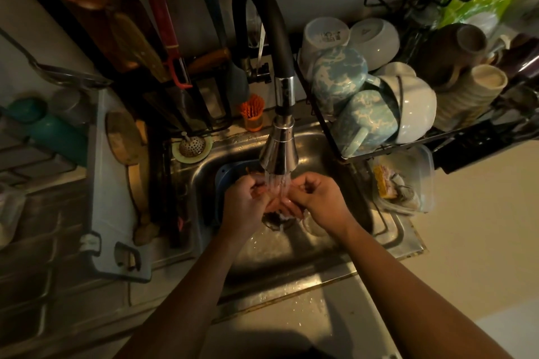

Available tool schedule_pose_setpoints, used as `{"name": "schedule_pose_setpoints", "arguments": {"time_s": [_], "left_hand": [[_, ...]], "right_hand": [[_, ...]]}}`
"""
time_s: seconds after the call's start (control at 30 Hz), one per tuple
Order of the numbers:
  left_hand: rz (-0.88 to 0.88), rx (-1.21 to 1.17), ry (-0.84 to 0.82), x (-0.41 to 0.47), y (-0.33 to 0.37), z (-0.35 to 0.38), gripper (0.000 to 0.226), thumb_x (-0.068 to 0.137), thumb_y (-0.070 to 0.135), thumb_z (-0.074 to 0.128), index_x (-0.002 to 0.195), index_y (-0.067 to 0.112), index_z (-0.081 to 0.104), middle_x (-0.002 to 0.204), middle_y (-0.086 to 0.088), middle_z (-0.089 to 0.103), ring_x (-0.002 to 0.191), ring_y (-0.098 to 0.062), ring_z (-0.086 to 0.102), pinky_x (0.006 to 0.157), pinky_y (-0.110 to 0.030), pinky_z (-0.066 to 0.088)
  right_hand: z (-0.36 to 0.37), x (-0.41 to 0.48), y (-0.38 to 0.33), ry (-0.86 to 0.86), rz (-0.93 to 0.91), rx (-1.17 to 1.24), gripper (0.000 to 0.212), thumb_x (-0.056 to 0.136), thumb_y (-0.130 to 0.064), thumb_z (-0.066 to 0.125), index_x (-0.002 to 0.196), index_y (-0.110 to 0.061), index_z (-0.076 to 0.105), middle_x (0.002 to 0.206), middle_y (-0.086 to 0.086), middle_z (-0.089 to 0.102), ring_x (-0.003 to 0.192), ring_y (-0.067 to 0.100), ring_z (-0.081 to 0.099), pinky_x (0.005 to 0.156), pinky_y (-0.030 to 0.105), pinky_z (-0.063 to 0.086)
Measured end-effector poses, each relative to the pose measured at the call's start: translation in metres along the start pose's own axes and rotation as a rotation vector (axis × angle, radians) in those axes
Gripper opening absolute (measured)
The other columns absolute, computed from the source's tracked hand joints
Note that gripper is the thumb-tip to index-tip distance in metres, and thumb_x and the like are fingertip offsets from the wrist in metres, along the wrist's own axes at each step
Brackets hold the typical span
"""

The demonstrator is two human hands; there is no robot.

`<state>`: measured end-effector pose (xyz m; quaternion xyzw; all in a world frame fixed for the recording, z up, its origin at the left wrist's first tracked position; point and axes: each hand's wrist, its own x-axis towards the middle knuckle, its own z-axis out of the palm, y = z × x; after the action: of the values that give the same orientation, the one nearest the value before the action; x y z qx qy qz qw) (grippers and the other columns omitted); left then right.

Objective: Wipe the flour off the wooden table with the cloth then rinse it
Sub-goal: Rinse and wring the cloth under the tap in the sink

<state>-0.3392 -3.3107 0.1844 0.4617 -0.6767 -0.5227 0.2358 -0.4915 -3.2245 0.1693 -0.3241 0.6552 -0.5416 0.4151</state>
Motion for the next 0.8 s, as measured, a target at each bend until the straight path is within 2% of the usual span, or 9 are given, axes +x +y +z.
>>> {"name": "schedule_pose_setpoints", "arguments": {"time_s": [0.1,0.17,0.27,0.33,0.4,0.47,0.6,0.67,0.8], "left_hand": [[0.053,0.008,-0.045,-0.005,0.000,0.003,0.014,0.091,0.022,0.071,0.104,0.019,0.070,0.097,0.004,0.073,0.089,-0.005,0.069,0.073,-0.018,0.056],[0.024,-0.023,0.012,-0.006,0.001,0.002,0.013,0.094,0.021,0.066,0.107,0.024,0.067,0.099,0.007,0.070,0.091,-0.003,0.067,0.070,-0.013,0.053],[0.032,-0.088,0.138,-0.006,0.005,0.000,0.020,0.098,0.021,0.060,0.098,0.041,0.063,0.097,0.013,0.066,0.090,0.002,0.065,0.067,-0.013,0.052],[0.018,-0.154,0.168,-0.008,0.005,-0.001,0.018,0.098,0.027,0.060,0.097,0.044,0.062,0.099,0.014,0.066,0.090,0.005,0.064,0.067,-0.012,0.051],[-0.002,-0.200,0.145,-0.013,0.003,-0.003,0.014,0.097,0.028,0.062,0.101,0.042,0.064,0.103,0.012,0.067,0.093,0.006,0.064,0.072,-0.013,0.050],[-0.006,-0.225,0.088,-0.017,-0.003,-0.005,0.018,0.094,0.028,0.067,0.105,0.042,0.067,0.107,0.010,0.069,0.098,0.001,0.065,0.076,-0.019,0.053],[-0.017,-0.208,-0.005,-0.027,-0.007,-0.003,0.038,0.091,0.022,0.070,0.097,0.060,0.067,0.110,0.014,0.069,0.102,-0.002,0.065,0.077,-0.017,0.053],[-0.067,-0.256,-0.060,-0.030,-0.010,-0.003,0.030,0.087,0.032,0.072,0.106,0.055,0.068,0.119,0.010,0.068,0.111,-0.007,0.065,0.085,-0.025,0.055],[-0.049,-0.266,-0.186,-0.034,-0.014,-0.005,0.036,0.087,0.047,0.066,0.123,0.044,0.065,0.132,0.011,0.063,0.122,-0.012,0.060,0.098,-0.042,0.053]], "right_hand": [[0.006,0.004,-0.003,0.051,0.028,0.039,0.009,0.092,-0.011,0.072,0.087,-0.003,0.069,0.072,0.008,0.070,0.063,0.014,0.064,0.060,0.028,0.053],[0.012,0.004,-0.003,0.030,0.029,0.092,0.008,0.096,-0.012,0.066,0.089,-0.010,0.069,0.073,-0.001,0.068,0.065,0.008,0.063,0.064,0.026,0.051],[0.011,-0.006,-0.002,-0.148,0.117,0.202,0.019,0.102,-0.019,0.057,0.116,-0.016,0.070,0.100,0.000,0.075,0.092,0.017,0.072,0.086,0.035,0.058],[0.010,-0.011,-0.003,-0.309,0.239,0.275,0.032,0.101,-0.017,0.058,0.133,-0.021,0.061,0.106,0.000,0.076,0.097,0.019,0.073,0.085,0.035,0.060],[0.013,-0.011,0.000,-0.328,0.231,0.261,0.037,0.100,-0.013,0.061,0.135,-0.021,0.058,0.104,0.005,0.075,0.092,0.022,0.073,0.081,0.036,0.061],[0.017,-0.005,0.006,-0.193,0.166,0.192,0.031,0.100,-0.012,0.060,0.130,-0.015,0.060,0.106,0.011,0.074,0.094,0.027,0.073,0.081,0.038,0.061],[0.015,0.004,0.015,-0.058,0.117,0.000,0.010,0.097,-0.009,0.064,0.105,-0.011,0.069,0.096,0.016,0.075,0.091,0.037,0.072,0.086,0.058,0.058],[0.013,0.005,0.016,-0.040,0.109,-0.031,0.009,0.095,-0.003,0.064,0.091,-0.009,0.069,0.082,0.010,0.074,0.078,0.030,0.071,0.082,0.056,0.059],[0.012,0.003,0.010,-0.001,0.101,0.009,0.019,0.094,0.001,0.064,0.079,-0.011,0.064,0.068,0.000,0.066,0.066,0.014,0.064,0.070,0.043,0.056]]}}
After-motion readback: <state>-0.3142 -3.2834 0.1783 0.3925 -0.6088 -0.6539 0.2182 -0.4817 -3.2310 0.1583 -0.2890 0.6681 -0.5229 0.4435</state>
